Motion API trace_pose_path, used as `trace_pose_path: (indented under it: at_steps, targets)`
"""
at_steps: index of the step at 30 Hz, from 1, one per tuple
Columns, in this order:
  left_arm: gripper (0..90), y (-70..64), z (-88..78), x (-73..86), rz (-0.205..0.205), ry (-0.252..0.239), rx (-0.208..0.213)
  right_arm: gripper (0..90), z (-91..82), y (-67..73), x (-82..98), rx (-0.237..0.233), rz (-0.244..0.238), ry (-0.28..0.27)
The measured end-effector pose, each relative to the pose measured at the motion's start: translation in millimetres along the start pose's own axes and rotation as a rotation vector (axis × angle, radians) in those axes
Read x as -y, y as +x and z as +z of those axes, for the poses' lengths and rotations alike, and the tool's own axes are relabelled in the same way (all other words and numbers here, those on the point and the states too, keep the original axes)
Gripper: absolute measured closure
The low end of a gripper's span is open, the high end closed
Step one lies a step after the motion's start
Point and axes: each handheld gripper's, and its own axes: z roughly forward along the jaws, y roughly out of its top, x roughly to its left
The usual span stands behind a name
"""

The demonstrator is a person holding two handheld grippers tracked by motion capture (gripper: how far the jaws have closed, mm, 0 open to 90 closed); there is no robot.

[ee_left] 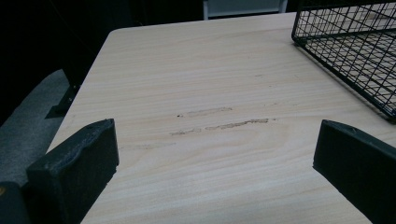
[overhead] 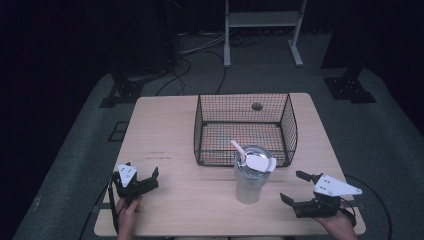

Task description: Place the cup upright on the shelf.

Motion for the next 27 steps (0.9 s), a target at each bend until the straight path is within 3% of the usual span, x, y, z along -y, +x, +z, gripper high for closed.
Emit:
trace_pose_path:
  at_steps: [13, 17, 27]
  targets:
    - [0.0, 0.3, -0.2, 0.1, 0.001, -0.003, 0.003, 8.5, 20.2, 17.5, -7.0, -0.079, -0.030, -0.004]
    - [0.0, 0.2, -0.2, 0.1, 0.001, -0.004, 0.003, 8.5, 27.4, 19.8, -6.5, -0.117, -0.014, -0.002]
    - [0.0, 0.1, -0.2, 0.3, 0.001, -0.007, 0.004, 8.4, 43.1, 24.5, -8.2, -0.131, 0.003, -0.009]
